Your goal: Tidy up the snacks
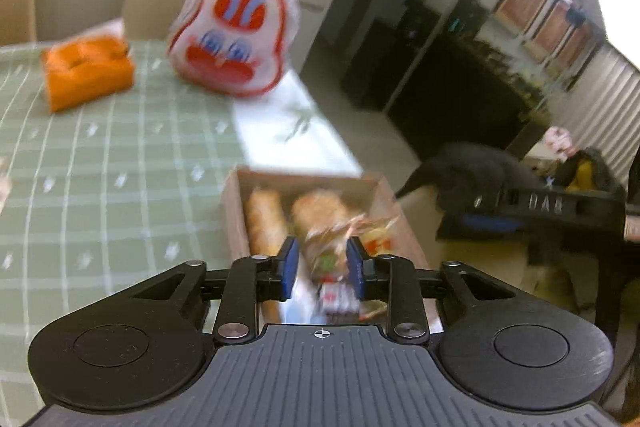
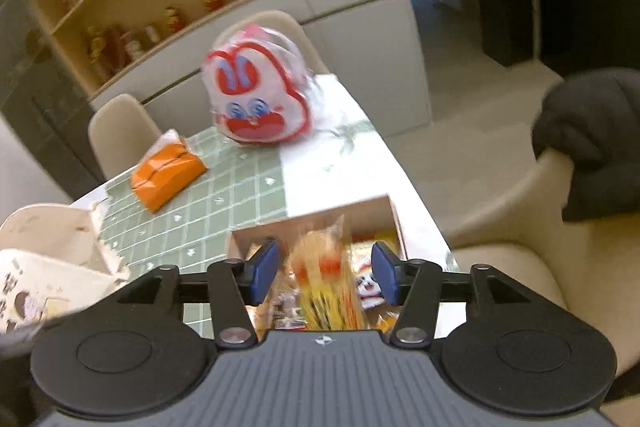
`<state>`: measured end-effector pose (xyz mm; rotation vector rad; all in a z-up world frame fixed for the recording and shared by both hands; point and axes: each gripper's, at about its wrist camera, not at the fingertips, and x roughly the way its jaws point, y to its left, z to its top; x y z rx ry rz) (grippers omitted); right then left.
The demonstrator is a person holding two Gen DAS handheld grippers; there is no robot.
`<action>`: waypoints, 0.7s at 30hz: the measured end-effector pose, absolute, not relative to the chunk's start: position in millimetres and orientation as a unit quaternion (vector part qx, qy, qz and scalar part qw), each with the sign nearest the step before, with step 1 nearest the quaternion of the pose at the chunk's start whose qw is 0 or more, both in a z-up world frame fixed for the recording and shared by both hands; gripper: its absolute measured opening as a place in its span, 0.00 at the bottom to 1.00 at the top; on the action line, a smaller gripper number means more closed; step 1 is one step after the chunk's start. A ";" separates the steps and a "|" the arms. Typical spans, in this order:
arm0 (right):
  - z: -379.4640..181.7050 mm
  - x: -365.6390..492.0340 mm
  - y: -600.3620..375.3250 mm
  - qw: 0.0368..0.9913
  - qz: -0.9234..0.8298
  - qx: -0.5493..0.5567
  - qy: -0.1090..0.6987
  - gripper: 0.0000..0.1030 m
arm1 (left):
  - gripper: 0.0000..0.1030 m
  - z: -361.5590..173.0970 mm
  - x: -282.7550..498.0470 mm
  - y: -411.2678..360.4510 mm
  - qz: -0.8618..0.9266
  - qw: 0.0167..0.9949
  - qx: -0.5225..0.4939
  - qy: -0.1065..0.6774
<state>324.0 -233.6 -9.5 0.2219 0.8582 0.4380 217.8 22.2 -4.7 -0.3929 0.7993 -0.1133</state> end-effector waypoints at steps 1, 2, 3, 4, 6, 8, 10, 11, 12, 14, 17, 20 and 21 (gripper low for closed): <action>-12.9 321.5 -233.3 0.881 0.206 0.105 0.413 0.50 | 0.26 -9.6 211.6 23.7 -0.056 0.896 -0.196 0.395; -14.6 318.0 -233.9 0.881 0.205 0.101 0.414 0.50 | 0.25 -11.9 205.4 23.6 -0.056 0.893 -0.199 0.400; -14.5 312.6 -234.6 0.883 0.206 0.093 0.411 0.50 | 0.25 -14.0 199.2 22.3 -0.054 0.892 -0.198 0.404; -12.7 304.5 -235.2 0.886 0.208 0.082 0.407 0.50 | 0.25 -14.8 192.4 19.4 -0.051 0.891 -0.191 0.408; -7.7 288.3 -237.9 0.891 0.207 0.061 0.400 0.51 | 0.22 -14.1 178.8 10.6 -0.031 0.893 -0.163 0.419; -2.3 268.1 -240.7 0.894 0.199 0.040 0.398 0.58 | 0.18 -9.4 159.9 -0.1 -0.030 0.894 -0.142 0.424; 1.5 242.9 -243.8 0.895 0.193 0.026 0.402 0.63 | 0.17 -2.8 141.3 -10.6 -0.041 0.895 -0.138 0.422; 2.7 230.1 -245.3 0.893 0.197 0.022 0.405 0.64 | 0.17 0.1 133.4 -15.6 -0.044 0.895 -0.136 0.422; 3.5 216.2 -246.2 0.889 0.204 0.017 0.408 0.64 | 0.17 3.2 125.1 -21.0 -0.048 0.896 -0.132 0.420; 3.8 192.9 -246.2 0.884 0.212 0.008 0.416 0.64 | 0.17 9.7 111.7 -31.2 -0.050 0.899 -0.122 0.418; 5.9 168.4 -244.5 0.876 0.206 0.007 0.436 0.65 | 0.17 18.4 99.9 -40.5 -0.035 0.898 -0.108 0.425; 9.2 150.9 -240.2 0.869 0.214 0.005 0.446 0.65 | 0.17 21.9 96.4 -47.3 -0.019 0.891 -0.095 0.444; 10.6 145.7 -237.2 0.869 0.214 -0.004 0.446 0.65 | 0.17 21.8 95.0 -49.0 -0.024 0.888 -0.094 0.450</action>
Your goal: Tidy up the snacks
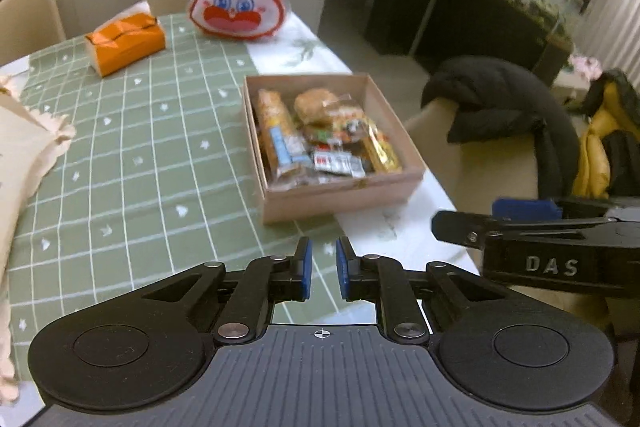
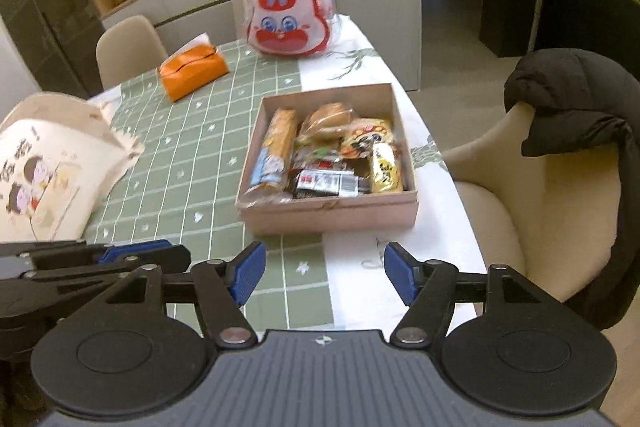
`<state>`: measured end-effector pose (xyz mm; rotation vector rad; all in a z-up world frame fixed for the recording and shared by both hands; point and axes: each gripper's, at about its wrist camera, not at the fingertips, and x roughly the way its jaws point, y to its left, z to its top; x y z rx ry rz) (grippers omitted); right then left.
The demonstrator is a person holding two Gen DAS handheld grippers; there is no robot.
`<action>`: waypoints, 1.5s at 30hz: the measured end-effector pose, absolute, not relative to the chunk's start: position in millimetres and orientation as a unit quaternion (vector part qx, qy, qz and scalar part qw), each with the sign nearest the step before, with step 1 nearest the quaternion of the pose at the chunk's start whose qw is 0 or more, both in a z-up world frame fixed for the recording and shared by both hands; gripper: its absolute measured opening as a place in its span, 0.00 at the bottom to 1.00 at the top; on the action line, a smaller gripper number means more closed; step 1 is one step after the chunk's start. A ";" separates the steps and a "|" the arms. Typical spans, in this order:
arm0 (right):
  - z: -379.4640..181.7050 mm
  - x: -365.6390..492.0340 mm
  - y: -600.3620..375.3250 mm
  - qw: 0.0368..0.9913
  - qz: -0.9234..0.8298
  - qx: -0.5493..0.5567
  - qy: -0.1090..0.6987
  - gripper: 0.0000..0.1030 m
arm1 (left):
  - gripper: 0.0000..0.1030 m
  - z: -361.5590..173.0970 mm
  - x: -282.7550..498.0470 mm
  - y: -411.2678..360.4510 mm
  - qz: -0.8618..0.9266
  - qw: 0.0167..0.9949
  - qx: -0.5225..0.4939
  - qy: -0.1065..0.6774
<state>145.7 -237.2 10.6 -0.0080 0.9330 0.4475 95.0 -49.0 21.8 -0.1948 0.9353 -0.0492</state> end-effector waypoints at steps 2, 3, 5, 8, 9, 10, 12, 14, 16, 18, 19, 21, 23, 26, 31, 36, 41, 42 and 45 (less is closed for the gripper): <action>11.4 139.5 -231.9 0.871 0.212 -0.022 0.443 0.65 | 0.17 22.1 92.6 -50.7 -0.033 0.883 -0.099 0.457; 11.5 137.4 -230.0 0.871 0.208 -0.031 0.444 0.65 | 0.17 22.9 91.0 -51.3 -0.033 0.883 -0.098 0.457; 10.6 137.6 -229.3 0.867 0.207 -0.034 0.451 0.65 | 0.17 24.7 88.2 -50.6 -0.030 0.885 -0.096 0.455; 6.1 137.4 -231.1 0.855 0.212 -0.025 0.472 0.65 | 0.17 27.0 87.3 -48.9 -0.032 0.885 -0.099 0.454; 5.5 137.4 -231.9 0.854 0.212 -0.022 0.474 0.65 | 0.17 27.8 86.7 -48.8 -0.032 0.886 -0.099 0.452; 5.4 136.6 -232.8 0.854 0.213 -0.019 0.475 0.65 | 0.16 28.6 85.8 -49.6 -0.033 0.886 -0.098 0.451; 6.1 136.0 -233.2 0.854 0.212 -0.015 0.474 0.65 | 0.16 28.8 85.2 -50.1 -0.035 0.886 -0.101 0.451; 8.0 134.5 -233.5 0.854 0.215 -0.012 0.473 0.65 | 0.16 29.2 84.0 -50.9 -0.037 0.886 -0.101 0.451; 9.3 133.2 -233.3 0.855 0.217 -0.014 0.472 0.65 | 0.16 29.6 83.0 -51.7 -0.037 0.887 -0.101 0.450; 9.2 132.9 -232.9 0.854 0.216 -0.014 0.474 0.65 | 0.16 29.9 82.5 -51.7 -0.036 0.886 -0.101 0.451; 9.2 132.9 -233.2 0.853 0.215 -0.013 0.475 0.65 | 0.16 30.3 82.1 -51.6 -0.035 0.885 -0.102 0.453; 9.1 132.7 -233.3 0.853 0.215 -0.013 0.476 0.65 | 0.16 30.5 81.2 -51.8 -0.032 0.883 -0.101 0.456; 8.5 132.3 -233.0 0.852 0.215 -0.015 0.476 0.65 | 0.16 30.6 80.7 -51.4 -0.031 0.882 -0.103 0.459; 7.7 131.4 -231.6 0.851 0.216 -0.017 0.479 0.65 | 0.16 30.3 79.9 -50.4 -0.030 0.880 -0.105 0.462; 7.8 129.2 -229.1 0.849 0.218 -0.018 0.481 0.65 | 0.16 31.3 77.5 -48.4 -0.028 0.880 -0.109 0.461; 8.8 128.2 -225.8 0.850 0.223 -0.020 0.478 0.65 | 0.16 31.8 76.7 -45.9 -0.026 0.881 -0.113 0.459; 8.7 128.3 -224.5 0.850 0.224 -0.021 0.477 0.65 | 0.16 31.3 76.5 -45.3 -0.026 0.880 -0.117 0.460; 9.1 128.2 -224.5 0.850 0.224 -0.020 0.476 0.65 | 0.16 31.2 76.6 -45.3 -0.027 0.880 -0.117 0.460; 9.1 127.9 -225.1 0.851 0.223 -0.020 0.475 0.65 | 0.16 31.3 76.2 -45.5 -0.028 0.880 -0.119 0.460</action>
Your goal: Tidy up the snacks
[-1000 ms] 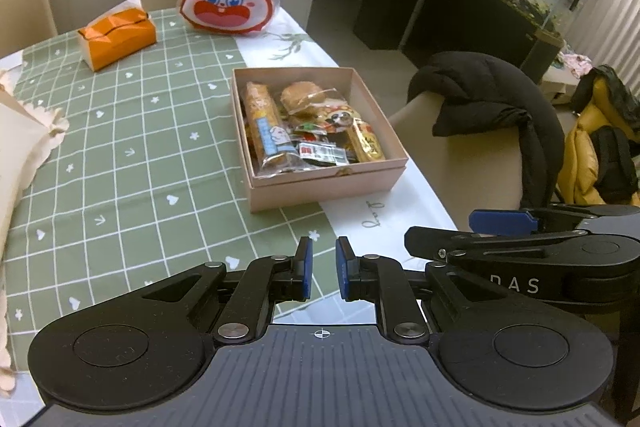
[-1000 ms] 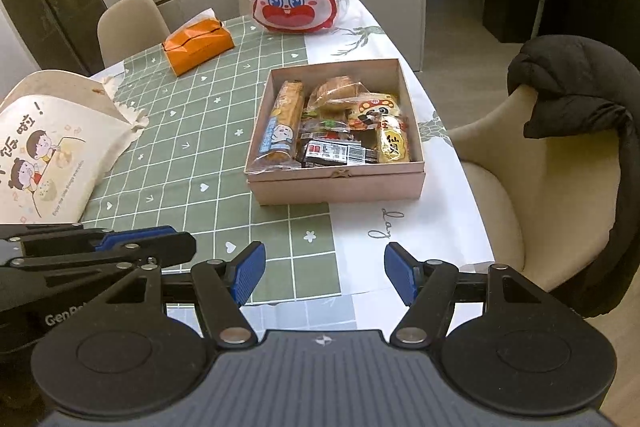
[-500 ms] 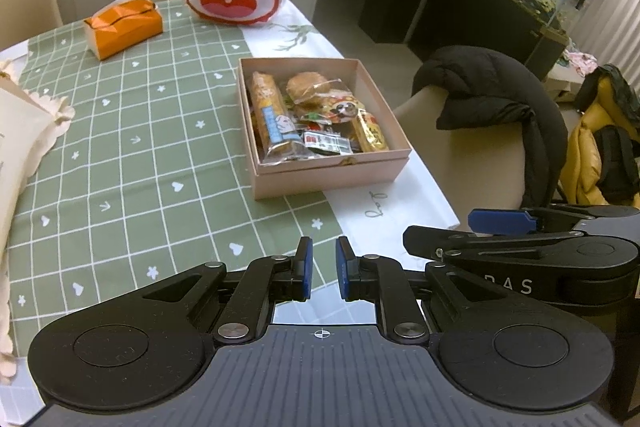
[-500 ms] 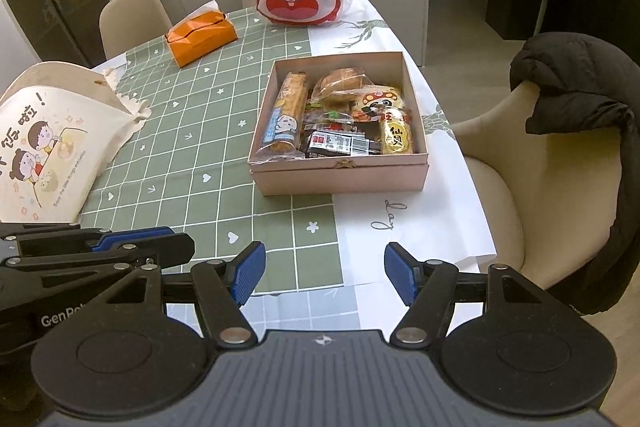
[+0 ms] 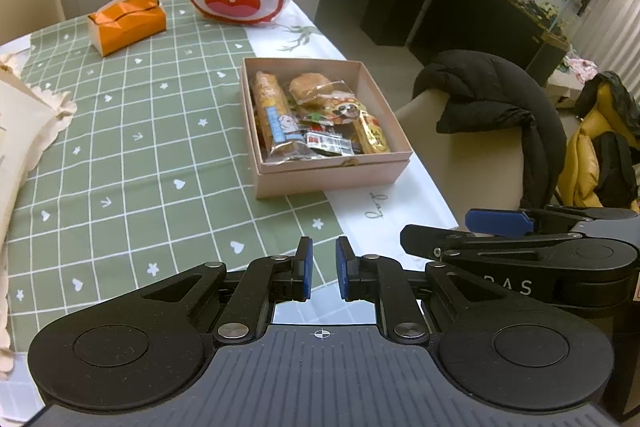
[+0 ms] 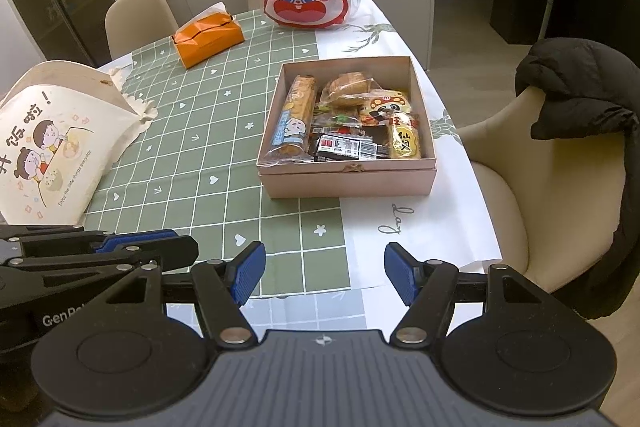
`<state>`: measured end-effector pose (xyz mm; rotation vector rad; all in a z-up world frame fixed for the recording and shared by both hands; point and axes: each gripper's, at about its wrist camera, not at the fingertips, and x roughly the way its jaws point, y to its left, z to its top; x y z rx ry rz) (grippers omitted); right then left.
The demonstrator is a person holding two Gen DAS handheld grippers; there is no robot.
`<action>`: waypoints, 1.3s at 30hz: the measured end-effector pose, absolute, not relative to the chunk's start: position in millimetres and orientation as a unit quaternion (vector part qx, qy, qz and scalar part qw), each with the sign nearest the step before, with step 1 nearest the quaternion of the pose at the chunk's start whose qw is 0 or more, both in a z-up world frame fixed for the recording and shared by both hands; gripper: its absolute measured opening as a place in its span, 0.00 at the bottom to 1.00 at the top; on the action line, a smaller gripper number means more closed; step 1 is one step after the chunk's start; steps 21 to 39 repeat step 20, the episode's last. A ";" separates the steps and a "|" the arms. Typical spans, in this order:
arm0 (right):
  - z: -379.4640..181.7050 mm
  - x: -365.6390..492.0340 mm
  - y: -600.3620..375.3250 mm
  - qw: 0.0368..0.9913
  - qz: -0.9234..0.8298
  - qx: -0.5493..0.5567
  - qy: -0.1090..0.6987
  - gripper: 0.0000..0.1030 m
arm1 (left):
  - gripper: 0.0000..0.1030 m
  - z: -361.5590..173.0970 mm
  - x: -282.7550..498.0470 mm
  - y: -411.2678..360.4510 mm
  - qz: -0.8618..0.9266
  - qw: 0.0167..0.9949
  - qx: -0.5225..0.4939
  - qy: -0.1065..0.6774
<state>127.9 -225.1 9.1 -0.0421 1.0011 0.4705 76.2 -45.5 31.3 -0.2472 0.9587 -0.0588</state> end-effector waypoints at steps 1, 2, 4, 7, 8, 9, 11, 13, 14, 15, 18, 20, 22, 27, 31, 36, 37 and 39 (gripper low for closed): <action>9.0 127.8 -225.1 0.851 0.223 -0.020 0.476 0.65 | 0.16 31.4 76.2 -45.8 -0.029 0.880 -0.119 0.460; 8.8 127.8 -225.1 0.851 0.222 -0.020 0.476 0.65 | 0.16 31.3 76.3 -46.1 -0.029 0.880 -0.119 0.460; 8.3 127.4 -225.6 0.850 0.221 -0.019 0.477 0.65 | 0.16 30.6 76.8 -46.7 -0.031 0.879 -0.119 0.461; 8.6 127.0 -227.4 0.851 0.219 -0.017 0.477 0.65 | 0.16 29.5 77.3 -47.1 -0.033 0.878 -0.120 0.462; 8.6 126.9 -228.1 0.851 0.219 -0.016 0.478 0.65 | 0.16 29.1 77.7 -47.1 -0.033 0.877 -0.121 0.463; 8.5 126.8 -228.9 0.850 0.219 -0.015 0.478 0.65 | 0.16 28.6 77.9 -47.1 -0.034 0.877 -0.122 0.464; 8.6 126.0 -229.3 0.850 0.219 -0.014 0.479 0.65 | 0.16 27.4 78.8 -46.6 -0.035 0.875 -0.125 0.467; 8.7 125.4 -229.4 0.850 0.219 -0.014 0.479 0.65 | 0.16 27.1 79.0 -46.2 -0.037 0.875 -0.126 0.467; 8.7 125.5 -229.6 0.850 0.219 -0.013 0.479 0.65 | 0.16 27.1 79.2 -46.0 -0.038 0.875 -0.126 0.466; 8.8 125.3 -229.5 0.850 0.220 -0.012 0.479 0.65 | 0.15 26.8 79.5 -46.1 -0.040 0.875 -0.125 0.466; 8.9 124.7 -229.7 0.850 0.220 -0.013 0.479 0.65 | 0.16 22.7 81.0 -46.3 -0.038 0.874 -0.125 0.469; 8.9 124.2 -229.4 0.850 0.219 -0.013 0.479 0.65 | 0.16 19.5 80.6 -45.8 -0.039 0.872 -0.127 0.470; 8.9 124.2 -229.4 0.850 0.219 -0.013 0.479 0.65 | 0.16 19.5 80.6 -45.8 -0.039 0.872 -0.127 0.470; 8.9 124.2 -229.4 0.850 0.219 -0.013 0.479 0.65 | 0.16 19.5 80.6 -45.8 -0.039 0.872 -0.127 0.470; 8.9 124.2 -229.4 0.850 0.219 -0.013 0.479 0.65 | 0.16 19.5 80.6 -45.8 -0.039 0.872 -0.127 0.470; 8.9 124.2 -229.4 0.850 0.219 -0.013 0.479 0.65 | 0.16 19.5 80.6 -45.8 -0.039 0.872 -0.127 0.470; 8.9 124.2 -229.4 0.850 0.219 -0.013 0.479 0.65 | 0.16 19.5 80.6 -45.8 -0.039 0.872 -0.127 0.470; 8.9 124.2 -229.4 0.850 0.219 -0.013 0.479 0.65 | 0.16 19.5 80.6 -45.8 -0.039 0.872 -0.127 0.470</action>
